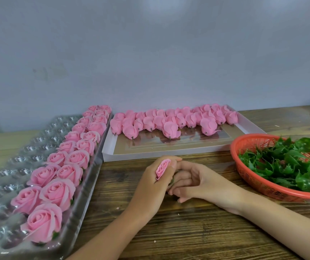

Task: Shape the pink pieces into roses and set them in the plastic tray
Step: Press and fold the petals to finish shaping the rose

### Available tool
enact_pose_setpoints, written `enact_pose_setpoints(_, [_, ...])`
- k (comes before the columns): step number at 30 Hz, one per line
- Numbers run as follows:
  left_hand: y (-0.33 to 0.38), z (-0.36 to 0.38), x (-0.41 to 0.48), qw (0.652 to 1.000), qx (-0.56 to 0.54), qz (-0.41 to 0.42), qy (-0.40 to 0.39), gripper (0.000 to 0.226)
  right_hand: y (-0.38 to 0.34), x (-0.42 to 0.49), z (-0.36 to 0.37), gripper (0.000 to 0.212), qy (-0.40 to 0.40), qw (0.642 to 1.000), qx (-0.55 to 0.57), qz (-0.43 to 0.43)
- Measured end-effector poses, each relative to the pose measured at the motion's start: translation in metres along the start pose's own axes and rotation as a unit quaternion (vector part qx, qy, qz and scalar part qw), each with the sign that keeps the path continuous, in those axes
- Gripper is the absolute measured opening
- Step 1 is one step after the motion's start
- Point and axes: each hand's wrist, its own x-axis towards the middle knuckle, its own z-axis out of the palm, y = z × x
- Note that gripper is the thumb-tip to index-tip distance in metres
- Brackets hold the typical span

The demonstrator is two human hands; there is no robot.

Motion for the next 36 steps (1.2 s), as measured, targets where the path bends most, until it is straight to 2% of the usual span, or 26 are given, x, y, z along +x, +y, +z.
enact_pose_setpoints(4, [-0.002, -0.003, 0.002, 0.998, -0.023, -0.011, 0.057, 0.025, 0.003, 0.001, 0.006, 0.025, 0.062, 0.998, 0.013, -0.028])
enact_pose_setpoints(7, [-0.004, -0.004, 0.003, 0.995, -0.024, -0.013, 0.1, 0.026, 0.006, 0.003, 0.01, 0.019, 0.103, 0.992, 0.022, -0.062])
enact_pose_setpoints(10, [-0.004, -0.005, 0.002, 0.992, -0.054, -0.03, 0.115, 0.028, 0.008, 0.003, 0.011, 0.021, 0.136, 0.986, 0.019, -0.09])
enact_pose_setpoints(18, [-0.005, -0.003, 0.002, 0.993, 0.021, -0.038, 0.108, 0.018, 0.01, 0.004, 0.01, 0.025, 0.15, 0.98, 0.0, -0.129])
enact_pose_setpoints(24, [-0.008, -0.004, 0.001, 0.992, 0.05, -0.023, 0.117, 0.023, 0.011, 0.004, 0.011, 0.02, 0.159, 0.977, -0.009, -0.145])
enact_pose_setpoints(26, [-0.008, -0.003, 0.001, 0.993, 0.053, -0.02, 0.107, 0.026, 0.013, 0.002, 0.012, 0.017, 0.166, 0.972, -0.037, -0.163])
enact_pose_setpoints(31, [-0.008, 0.0, 0.003, 0.992, 0.104, -0.017, 0.068, 0.018, 0.015, 0.002, 0.012, 0.035, 0.146, 0.956, -0.162, -0.198])
enact_pose_setpoints(36, [-0.006, 0.004, -0.001, 0.987, 0.158, 0.02, 0.029, 0.042, 0.015, 0.001, 0.011, 0.041, 0.15, 0.955, -0.177, -0.187])
